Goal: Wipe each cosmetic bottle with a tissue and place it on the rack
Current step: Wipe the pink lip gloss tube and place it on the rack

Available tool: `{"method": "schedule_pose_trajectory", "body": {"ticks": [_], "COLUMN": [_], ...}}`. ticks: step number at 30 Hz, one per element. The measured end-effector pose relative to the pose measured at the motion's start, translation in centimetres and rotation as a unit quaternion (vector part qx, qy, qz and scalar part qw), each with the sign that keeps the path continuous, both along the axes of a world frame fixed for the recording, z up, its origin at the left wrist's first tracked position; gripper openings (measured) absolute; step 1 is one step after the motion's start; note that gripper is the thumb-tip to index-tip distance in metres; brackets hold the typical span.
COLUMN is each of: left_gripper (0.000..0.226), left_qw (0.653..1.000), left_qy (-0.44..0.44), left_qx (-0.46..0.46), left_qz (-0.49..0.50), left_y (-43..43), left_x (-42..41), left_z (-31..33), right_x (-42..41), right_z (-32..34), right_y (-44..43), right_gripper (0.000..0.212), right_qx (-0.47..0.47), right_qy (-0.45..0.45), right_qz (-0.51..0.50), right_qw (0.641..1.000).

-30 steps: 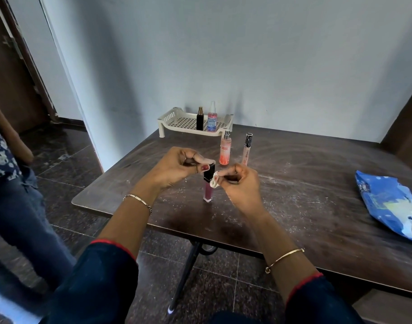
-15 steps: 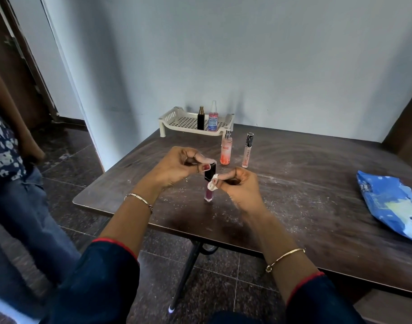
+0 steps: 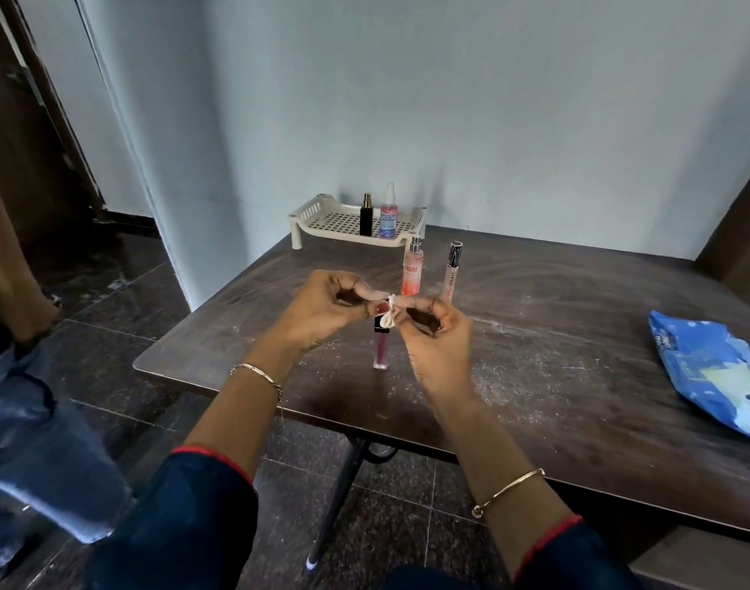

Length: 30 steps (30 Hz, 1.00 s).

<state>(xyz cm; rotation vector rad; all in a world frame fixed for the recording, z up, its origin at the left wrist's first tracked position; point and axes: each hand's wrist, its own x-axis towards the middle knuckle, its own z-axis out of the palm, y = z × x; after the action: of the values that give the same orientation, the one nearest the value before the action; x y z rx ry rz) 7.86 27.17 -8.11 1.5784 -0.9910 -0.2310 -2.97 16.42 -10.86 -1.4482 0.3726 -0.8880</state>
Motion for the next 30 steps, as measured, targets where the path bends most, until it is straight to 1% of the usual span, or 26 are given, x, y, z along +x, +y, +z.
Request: {"method": "schedule_pose_trajectory", "body": {"ticks": [3, 6, 8, 10, 12, 14, 16, 18, 25, 30], "left_gripper": [0.014, 0.014, 0.013, 0.012, 0.013, 0.015, 0.014, 0.013, 0.017, 0.008], "left_qw": [1.0, 1.0, 1.0, 0.999, 0.999, 0.999, 0.999, 0.999, 0.999, 0.999], "left_qy": [-0.007, 0.006, 0.003, 0.006, 0.011, 0.013, 0.016, 0.016, 0.004, 0.011], "left_qx": [-0.002, -0.012, -0.021, -0.033, -0.043, -0.044, -0.038, -0.028, -0.002, -0.013], "left_qz": [0.006, 0.012, 0.017, 0.022, 0.026, 0.03, 0.027, 0.025, 0.042, 0.043], "left_y": [0.0, -0.1, -0.1, -0.2, -0.3, -0.4, -0.4, -0.3, -0.4, -0.3], "left_x": [-0.2, -0.4, -0.4, -0.5, -0.6, -0.8, -0.7, -0.5, -0.1, -0.5], "left_z": [0.0, -0.2, -0.4, -0.6, -0.7, -0.7, -0.7, -0.6, -0.2, -0.4], "right_x": [-0.2, -0.7, -0.9, -0.8, -0.4, -0.2, -0.1, 0.0, -0.2, -0.4], "right_z": [-1.2, -2.4, -2.5, -1.9, -1.3, -1.0, -1.0, -1.2, -1.8, -1.9], "right_y": [-0.1, -0.3, -0.2, 0.2, 0.7, 1.2, 1.5, 1.3, -0.4, -1.3], "right_gripper": [0.02, 0.019, 0.02, 0.021, 0.024, 0.027, 0.024, 0.022, 0.025, 0.025], "right_qx": [0.001, -0.02, -0.021, -0.015, -0.031, -0.082, -0.142, -0.171, -0.128, -0.106], "right_qy": [0.05, 0.108, 0.107, 0.087, 0.066, 0.062, 0.062, 0.063, 0.101, 0.108], "right_qz": [0.004, 0.018, 0.009, -0.006, -0.02, -0.043, -0.069, -0.081, -0.077, -0.093], "right_qw": [0.999, 0.994, 0.994, 0.996, 0.997, 0.994, 0.985, 0.98, 0.984, 0.984]}}
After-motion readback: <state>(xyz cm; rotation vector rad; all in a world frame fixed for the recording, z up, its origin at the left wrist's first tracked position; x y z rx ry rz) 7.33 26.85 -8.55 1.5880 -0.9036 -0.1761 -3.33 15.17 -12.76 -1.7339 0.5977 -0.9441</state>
